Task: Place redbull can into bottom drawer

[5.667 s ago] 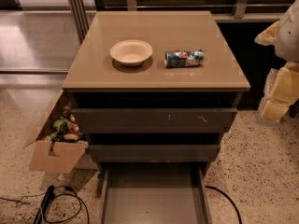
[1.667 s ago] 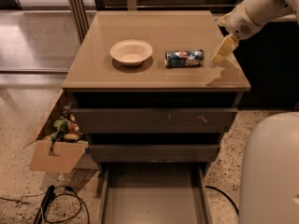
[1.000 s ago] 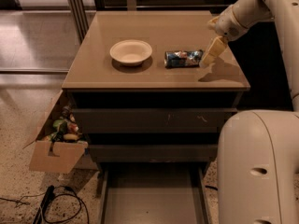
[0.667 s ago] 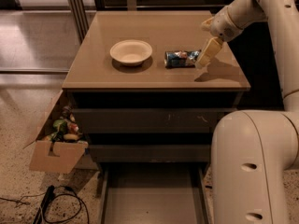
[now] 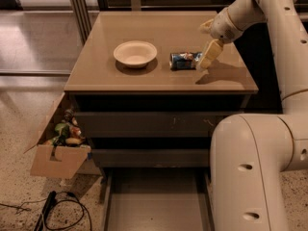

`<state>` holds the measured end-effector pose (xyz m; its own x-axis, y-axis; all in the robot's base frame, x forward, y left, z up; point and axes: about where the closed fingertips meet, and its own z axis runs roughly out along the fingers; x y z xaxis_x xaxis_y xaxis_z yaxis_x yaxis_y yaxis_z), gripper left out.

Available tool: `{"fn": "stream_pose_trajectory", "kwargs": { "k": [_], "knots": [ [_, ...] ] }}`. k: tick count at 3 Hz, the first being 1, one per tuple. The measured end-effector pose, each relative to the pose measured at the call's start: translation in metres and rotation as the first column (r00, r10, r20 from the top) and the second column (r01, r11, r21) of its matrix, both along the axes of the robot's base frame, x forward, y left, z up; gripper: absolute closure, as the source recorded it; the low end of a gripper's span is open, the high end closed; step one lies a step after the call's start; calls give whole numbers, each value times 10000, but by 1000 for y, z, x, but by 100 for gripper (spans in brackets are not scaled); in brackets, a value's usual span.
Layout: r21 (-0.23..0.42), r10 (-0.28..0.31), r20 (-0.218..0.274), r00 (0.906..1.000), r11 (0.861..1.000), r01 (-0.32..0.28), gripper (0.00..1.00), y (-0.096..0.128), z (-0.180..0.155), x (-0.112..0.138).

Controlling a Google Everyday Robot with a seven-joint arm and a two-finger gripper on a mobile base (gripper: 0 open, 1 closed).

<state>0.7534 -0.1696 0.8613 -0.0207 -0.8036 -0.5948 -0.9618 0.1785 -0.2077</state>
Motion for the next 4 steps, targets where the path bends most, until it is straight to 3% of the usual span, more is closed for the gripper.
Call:
{"fn": "stream_pose_trajectory", "kwargs": {
  "k": [2, 4],
  "knots": [
    [-334, -192, -460, 9988, 9993, 177, 0, -4, -30, 6],
    [-336, -192, -463, 9987, 9993, 177, 57, -4, -30, 7]
  ]
}}
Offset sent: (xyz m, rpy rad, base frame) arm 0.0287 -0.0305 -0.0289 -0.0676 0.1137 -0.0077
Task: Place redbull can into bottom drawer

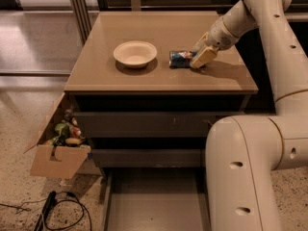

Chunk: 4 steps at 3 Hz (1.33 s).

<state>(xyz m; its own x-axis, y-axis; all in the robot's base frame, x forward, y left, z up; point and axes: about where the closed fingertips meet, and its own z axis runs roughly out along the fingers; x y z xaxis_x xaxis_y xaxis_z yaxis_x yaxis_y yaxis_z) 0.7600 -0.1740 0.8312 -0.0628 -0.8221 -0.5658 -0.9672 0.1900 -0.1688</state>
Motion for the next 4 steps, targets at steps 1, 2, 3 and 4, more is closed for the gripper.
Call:
{"fn": "stream_pose_trajectory", "kwargs": {
  "k": [1, 2, 3, 4],
  "knots": [
    [0, 0, 0, 10000, 10000, 0, 81, 0, 0, 0],
    [0, 0, 1, 10000, 10000, 0, 100, 0, 0, 0],
    [47, -44, 151, 9999, 10000, 43, 100, 3, 7, 2],
    [69, -42, 535, 9986, 10000, 38, 100, 6, 36, -2]
  ]
}}
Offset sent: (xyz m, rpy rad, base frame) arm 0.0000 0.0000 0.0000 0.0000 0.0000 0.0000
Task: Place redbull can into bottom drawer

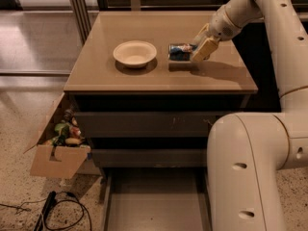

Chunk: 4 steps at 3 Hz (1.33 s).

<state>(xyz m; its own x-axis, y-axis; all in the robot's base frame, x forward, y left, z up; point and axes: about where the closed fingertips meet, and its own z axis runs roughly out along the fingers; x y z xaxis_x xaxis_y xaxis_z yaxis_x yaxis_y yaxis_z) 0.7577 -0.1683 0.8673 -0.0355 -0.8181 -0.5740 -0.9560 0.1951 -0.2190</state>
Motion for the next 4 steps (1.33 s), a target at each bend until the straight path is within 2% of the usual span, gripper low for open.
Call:
{"fn": "stream_pose_trajectory", "kwargs": {
  "k": [1, 2, 3, 4],
  "knots": [
    [-165, -32, 268, 9996, 9999, 37, 100, -3, 33, -13],
    [-263, -201, 480, 9986, 9994, 214, 100, -21, 69, -37],
    [-329, -207, 643, 9977, 9992, 228, 100, -42, 99, -70],
    [-358, -200, 1438, 9894, 9990, 254, 100, -54, 149, -128]
  ]
}}
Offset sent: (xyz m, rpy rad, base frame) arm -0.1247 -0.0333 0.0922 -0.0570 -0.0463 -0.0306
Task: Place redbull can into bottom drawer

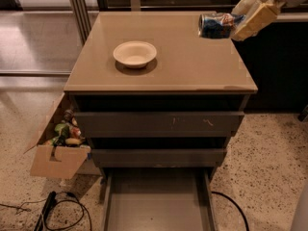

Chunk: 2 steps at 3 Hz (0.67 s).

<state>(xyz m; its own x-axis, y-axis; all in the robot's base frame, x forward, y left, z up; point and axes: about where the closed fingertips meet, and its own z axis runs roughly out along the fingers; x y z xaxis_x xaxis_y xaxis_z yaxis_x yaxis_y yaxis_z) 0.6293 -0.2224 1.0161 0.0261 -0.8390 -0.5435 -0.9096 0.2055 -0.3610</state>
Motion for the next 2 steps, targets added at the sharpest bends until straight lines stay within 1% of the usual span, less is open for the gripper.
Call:
{"fn": "stream_pose_trajectory", "kwargs": {
  "k": [1, 2],
  "knots": [
    [0, 0, 0, 10000, 10000, 0, 100, 0, 0, 0],
    [152, 172, -62, 9998, 9997, -171, 100, 0, -5, -7]
  ]
}}
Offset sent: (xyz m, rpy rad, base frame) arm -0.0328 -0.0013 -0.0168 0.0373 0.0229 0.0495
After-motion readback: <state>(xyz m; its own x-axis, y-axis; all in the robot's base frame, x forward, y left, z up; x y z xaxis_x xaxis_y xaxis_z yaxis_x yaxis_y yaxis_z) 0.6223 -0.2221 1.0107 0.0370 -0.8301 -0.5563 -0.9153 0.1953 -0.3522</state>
